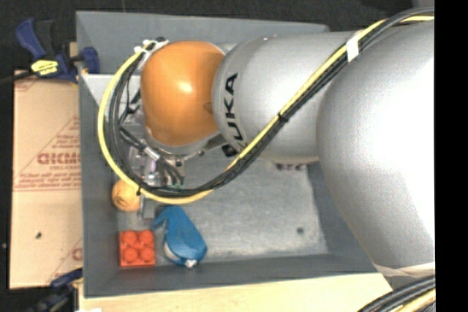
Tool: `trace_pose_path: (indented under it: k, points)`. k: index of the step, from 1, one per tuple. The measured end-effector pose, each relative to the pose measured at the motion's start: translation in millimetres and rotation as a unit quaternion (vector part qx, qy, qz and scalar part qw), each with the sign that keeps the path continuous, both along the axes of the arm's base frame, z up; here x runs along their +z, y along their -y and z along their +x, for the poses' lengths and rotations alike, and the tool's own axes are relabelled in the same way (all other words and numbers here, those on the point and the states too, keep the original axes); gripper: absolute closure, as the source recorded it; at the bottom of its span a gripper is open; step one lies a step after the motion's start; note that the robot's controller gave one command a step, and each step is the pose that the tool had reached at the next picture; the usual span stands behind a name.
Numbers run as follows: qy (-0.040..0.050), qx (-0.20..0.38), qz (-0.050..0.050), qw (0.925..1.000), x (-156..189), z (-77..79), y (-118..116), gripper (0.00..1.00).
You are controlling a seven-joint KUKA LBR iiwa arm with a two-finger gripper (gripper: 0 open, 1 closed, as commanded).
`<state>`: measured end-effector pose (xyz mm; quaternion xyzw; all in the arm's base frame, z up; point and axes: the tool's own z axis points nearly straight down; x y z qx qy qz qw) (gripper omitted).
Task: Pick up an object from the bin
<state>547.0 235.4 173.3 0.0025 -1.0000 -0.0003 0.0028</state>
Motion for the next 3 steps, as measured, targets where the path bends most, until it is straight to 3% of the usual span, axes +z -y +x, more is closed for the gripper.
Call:
trace_pose_path:
  k: [1,2,3]
  points:
    - [0.0036,-0.003,0.001,1.0000,4,2.2,1,0.00]
    - [0.0014,0.005,0.001,1.0000,-104,18.7,3,0.00]
    - [0.0082,-0.028,0.003,0.9996,-42,79.0,54,0.00]
